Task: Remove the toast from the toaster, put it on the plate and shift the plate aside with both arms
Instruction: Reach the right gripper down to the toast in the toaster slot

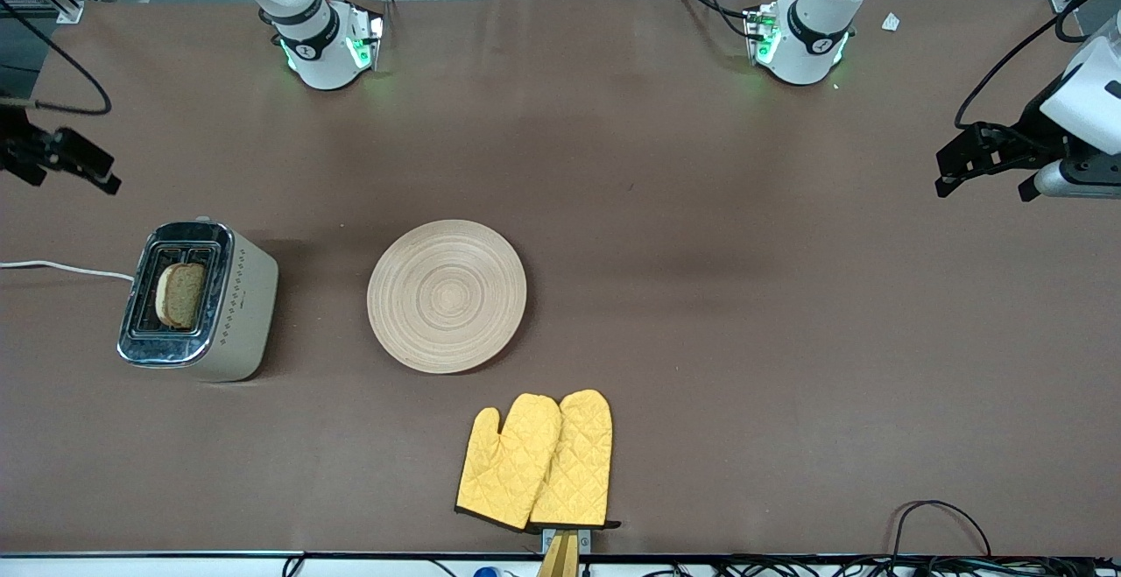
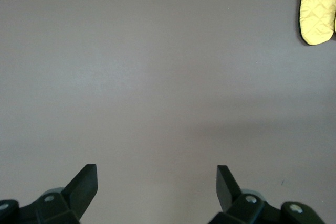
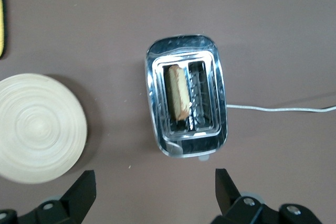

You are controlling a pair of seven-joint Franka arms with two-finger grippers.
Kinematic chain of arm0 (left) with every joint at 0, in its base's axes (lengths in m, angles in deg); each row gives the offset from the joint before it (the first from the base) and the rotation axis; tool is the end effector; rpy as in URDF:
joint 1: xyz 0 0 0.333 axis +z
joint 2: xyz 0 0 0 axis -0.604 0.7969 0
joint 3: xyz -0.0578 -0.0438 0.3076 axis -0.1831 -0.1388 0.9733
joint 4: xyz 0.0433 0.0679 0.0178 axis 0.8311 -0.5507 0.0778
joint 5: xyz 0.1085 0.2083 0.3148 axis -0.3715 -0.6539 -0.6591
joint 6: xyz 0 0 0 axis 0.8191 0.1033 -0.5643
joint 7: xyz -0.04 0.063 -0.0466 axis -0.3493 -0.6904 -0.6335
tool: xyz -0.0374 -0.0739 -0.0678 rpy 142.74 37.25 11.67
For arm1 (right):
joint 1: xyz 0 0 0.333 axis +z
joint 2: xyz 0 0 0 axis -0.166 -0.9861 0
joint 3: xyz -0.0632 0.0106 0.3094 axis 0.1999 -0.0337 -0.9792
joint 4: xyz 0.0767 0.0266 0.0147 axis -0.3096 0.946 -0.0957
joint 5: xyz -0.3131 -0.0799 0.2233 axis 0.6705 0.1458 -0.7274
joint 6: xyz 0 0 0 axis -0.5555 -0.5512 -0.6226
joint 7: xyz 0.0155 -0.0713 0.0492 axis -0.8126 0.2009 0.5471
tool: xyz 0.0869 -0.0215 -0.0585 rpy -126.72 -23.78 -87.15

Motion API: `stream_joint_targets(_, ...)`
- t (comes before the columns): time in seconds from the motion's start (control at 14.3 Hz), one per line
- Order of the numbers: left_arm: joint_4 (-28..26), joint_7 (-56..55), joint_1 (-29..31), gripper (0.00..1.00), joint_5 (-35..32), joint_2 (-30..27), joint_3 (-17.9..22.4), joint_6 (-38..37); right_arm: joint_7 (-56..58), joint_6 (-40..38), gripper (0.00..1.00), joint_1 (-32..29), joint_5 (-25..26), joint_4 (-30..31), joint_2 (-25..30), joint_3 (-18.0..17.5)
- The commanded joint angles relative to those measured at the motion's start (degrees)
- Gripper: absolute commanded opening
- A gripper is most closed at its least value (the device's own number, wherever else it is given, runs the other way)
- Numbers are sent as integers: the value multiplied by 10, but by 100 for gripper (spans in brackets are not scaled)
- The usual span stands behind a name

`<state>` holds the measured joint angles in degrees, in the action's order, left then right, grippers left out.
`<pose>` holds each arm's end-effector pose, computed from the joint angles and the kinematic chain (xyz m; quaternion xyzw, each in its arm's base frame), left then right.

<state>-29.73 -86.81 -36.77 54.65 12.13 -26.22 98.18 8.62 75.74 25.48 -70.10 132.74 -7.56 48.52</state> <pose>0.5547 -0.0594 0.6370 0.9980 -0.0399 0.0488 0.0029 0.5437 -0.0531 0.5933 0.9967 -0.0743 0.0314 0.0138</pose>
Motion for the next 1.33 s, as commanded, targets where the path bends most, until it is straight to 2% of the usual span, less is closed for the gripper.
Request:
stream_joint_targets(0.0,16,-8,-2,100,-12,6,-1,-13,15,62,100,-20,-17,20,-76,4)
stream_joint_targets(0.21,18,-13,-1,100,-11,7,-2,-13,15,111,100,-31,-18,21,-140,4)
stream_joint_targets(0.42,18,-12,-1,100,-11,7,-2,-14,16,141,100,-32,-19,21,-178,2)
stream_joint_targets(0.56,17,-13,-1,100,-11,7,-2,-13,47,141,100,-45,-64,22,-194,3)
stream_joint_targets(0.63,17,-14,-3,100,-11,7,-2,-14,78,139,96,-57,-86,22,-204,3)
stream_joint_targets(0.7,16,-15,-3,100,-11,6,-2,-14,107,136,72,-66,-106,22,-212,3)
stream_joint_targets(0.84,16,-14,-3,100,-11,6,-2,-14,108,135,17,-69,-115,26,-221,3)
stream_joint_targets(0.91,15,-14,-3,100,-11,6,-2,-15,107,135,1,-68,-117,26,-222,3)
stream_joint_targets(1.12,14,-13,-2,100,-11,6,-2,-15,107,135,0,-66,-118,24,-222,3)
stream_joint_targets(1.26,13,-13,-2,100,-11,6,-2,-15,104,121,0,-58,-117,-7,-220,1)
